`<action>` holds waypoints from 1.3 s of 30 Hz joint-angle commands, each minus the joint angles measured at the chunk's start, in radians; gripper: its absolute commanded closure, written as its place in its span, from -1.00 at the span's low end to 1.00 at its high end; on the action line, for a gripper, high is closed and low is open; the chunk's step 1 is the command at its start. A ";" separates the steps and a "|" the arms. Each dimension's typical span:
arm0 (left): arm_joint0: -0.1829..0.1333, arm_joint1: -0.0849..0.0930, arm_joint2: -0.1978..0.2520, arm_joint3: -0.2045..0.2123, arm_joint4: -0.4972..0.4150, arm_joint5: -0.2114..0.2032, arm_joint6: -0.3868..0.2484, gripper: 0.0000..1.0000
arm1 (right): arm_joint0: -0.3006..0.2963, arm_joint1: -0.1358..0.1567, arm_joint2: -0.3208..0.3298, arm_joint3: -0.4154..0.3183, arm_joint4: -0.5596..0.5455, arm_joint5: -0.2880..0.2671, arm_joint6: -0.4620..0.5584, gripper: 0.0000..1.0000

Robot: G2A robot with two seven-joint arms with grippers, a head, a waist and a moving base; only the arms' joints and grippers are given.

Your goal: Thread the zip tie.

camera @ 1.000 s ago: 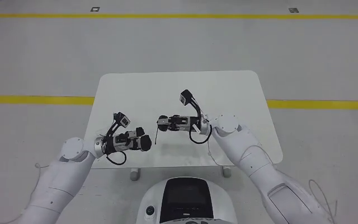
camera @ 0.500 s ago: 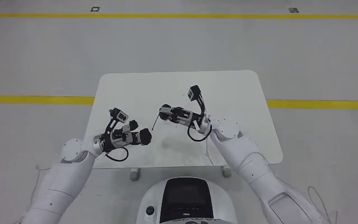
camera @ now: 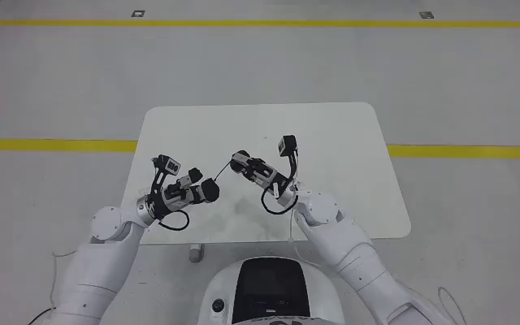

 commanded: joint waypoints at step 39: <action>-0.011 -0.003 0.001 -0.003 0.016 0.000 0.033 0.44 | -0.101 -0.001 -0.011 -0.117 -0.074 0.058 -0.191 1.00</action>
